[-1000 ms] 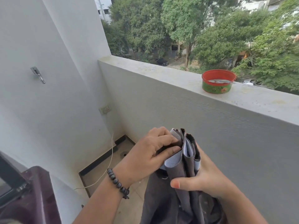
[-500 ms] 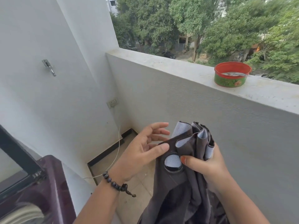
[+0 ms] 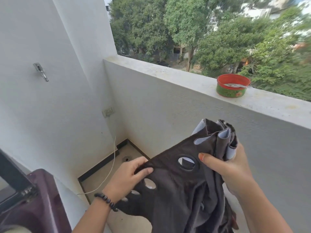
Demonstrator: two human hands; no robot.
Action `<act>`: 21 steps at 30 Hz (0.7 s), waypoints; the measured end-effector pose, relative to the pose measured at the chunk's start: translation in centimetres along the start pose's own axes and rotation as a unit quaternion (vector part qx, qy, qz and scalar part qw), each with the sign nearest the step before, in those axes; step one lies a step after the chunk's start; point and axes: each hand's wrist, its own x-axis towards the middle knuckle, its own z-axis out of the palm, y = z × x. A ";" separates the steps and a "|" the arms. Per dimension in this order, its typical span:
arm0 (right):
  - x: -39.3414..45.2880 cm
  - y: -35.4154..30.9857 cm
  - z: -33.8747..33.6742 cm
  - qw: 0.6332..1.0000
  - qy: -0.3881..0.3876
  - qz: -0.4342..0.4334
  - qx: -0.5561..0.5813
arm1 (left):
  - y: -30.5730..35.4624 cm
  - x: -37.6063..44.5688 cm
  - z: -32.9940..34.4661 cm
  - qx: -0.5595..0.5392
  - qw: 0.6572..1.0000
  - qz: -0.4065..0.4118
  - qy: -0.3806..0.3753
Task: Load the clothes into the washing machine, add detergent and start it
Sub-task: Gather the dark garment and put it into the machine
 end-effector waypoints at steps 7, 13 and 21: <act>-1.8 -0.8 1.0 0.984 -0.115 0.047 -0.130 | 4.1 -1.5 -3.8 -0.018 0.975 0.106 0.196; -2.9 -0.1 5.4 0.949 -0.291 0.003 -0.120 | 8.0 -2.1 -3.1 -0.007 0.975 0.189 0.117; -3.6 -0.4 6.1 0.974 -0.183 -0.059 -0.121 | 10.0 -2.5 -2.2 -0.081 0.966 0.240 0.062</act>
